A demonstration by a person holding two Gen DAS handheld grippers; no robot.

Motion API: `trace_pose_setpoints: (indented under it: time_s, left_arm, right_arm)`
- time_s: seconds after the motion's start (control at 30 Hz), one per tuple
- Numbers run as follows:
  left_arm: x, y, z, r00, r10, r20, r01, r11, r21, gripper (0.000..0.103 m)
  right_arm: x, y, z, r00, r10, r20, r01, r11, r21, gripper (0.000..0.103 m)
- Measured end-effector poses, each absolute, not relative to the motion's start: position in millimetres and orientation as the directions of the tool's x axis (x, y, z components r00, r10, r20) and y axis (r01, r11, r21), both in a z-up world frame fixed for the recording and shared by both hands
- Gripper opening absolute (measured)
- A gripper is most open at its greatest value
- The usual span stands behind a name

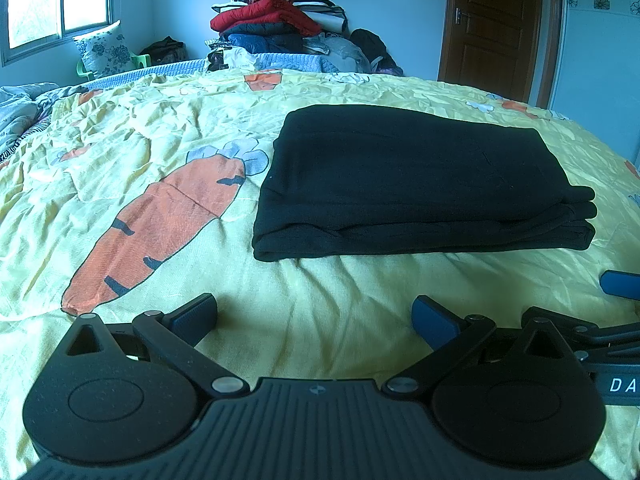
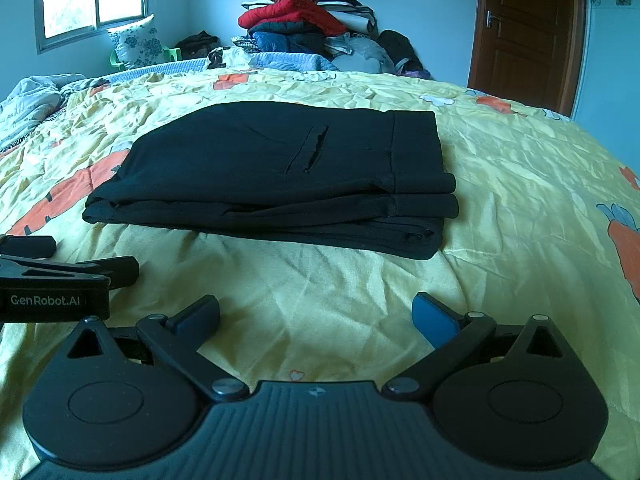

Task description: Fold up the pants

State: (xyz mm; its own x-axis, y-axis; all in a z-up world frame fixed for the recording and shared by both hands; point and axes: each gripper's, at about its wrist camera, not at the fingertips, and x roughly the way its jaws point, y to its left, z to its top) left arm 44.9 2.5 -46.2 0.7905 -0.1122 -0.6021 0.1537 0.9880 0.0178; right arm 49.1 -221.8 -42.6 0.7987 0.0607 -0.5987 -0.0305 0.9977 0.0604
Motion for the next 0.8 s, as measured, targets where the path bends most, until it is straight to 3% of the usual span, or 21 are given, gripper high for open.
trace_pose_setpoints:
  time_s: [0.8]
  left_arm:
    - [44.7, 2.4, -46.1, 0.79, -0.112, -0.602, 0.154, 0.988, 0.018, 0.103]
  right_arm:
    - [49.1, -221.4, -42.8, 0.799, 0.066, -0.598, -0.035, 0.997, 0.063, 0.103]
